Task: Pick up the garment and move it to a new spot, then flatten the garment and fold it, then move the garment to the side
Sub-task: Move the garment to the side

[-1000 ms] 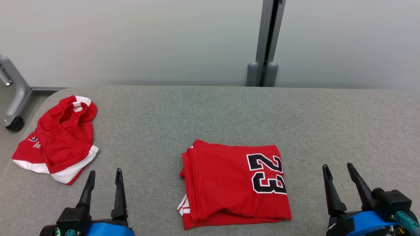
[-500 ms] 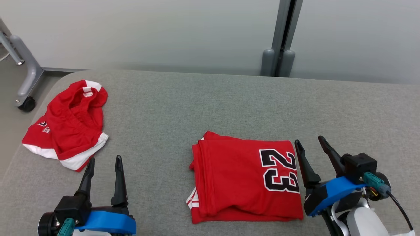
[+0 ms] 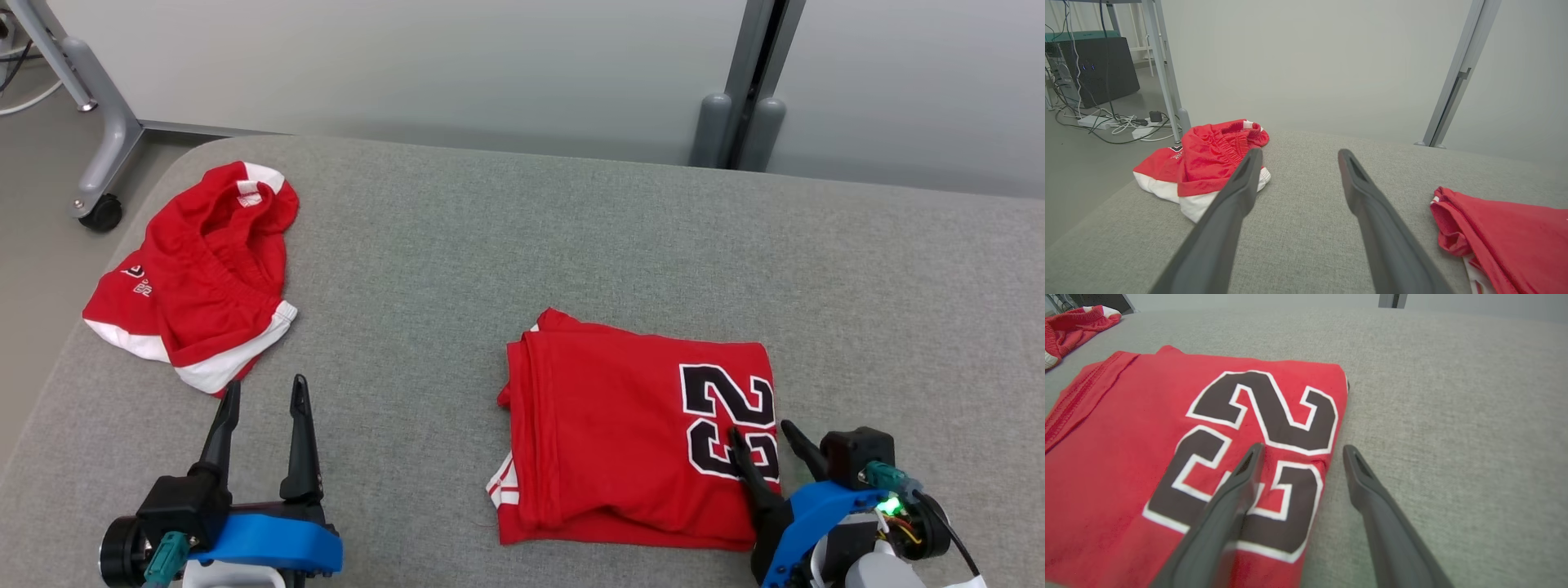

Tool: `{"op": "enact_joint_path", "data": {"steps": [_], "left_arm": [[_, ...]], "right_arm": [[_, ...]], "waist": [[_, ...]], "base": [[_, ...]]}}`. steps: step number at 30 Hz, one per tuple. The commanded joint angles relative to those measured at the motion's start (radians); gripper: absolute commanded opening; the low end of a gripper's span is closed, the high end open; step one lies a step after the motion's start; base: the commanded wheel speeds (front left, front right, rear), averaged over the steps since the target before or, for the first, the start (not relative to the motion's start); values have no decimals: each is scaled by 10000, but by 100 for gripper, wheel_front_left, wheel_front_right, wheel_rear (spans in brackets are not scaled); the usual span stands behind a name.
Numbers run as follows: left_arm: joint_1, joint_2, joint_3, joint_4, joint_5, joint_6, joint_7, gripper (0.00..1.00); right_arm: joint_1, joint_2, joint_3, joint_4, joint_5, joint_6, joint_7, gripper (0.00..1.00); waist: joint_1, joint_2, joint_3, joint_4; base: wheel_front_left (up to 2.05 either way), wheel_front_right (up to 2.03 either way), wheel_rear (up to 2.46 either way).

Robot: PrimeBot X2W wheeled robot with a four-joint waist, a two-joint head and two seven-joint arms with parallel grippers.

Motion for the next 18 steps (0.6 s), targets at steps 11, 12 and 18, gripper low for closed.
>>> {"op": "enact_joint_path", "data": {"steps": [11,12,18], "left_arm": [[-393,-39,30,136,-54,-71,-22,100],[-393,-42,39,148,-53,-77,-22,100],[-475,-51,130,15,-59,-87,-22,100]], "right_arm": [[-644,6,1040,1687,954,5,-432,0],[-756,4,1083,1765,1000,3,-512,0],[-1507,-48,632,1949,553,0,-1070,0]], "waist": [[-1,-1,200,-78],[-1,-1,205,-99],[-1,-1,358,-432]], "base": [[0,0,0],[0,0,0],[0,0,0]]}}
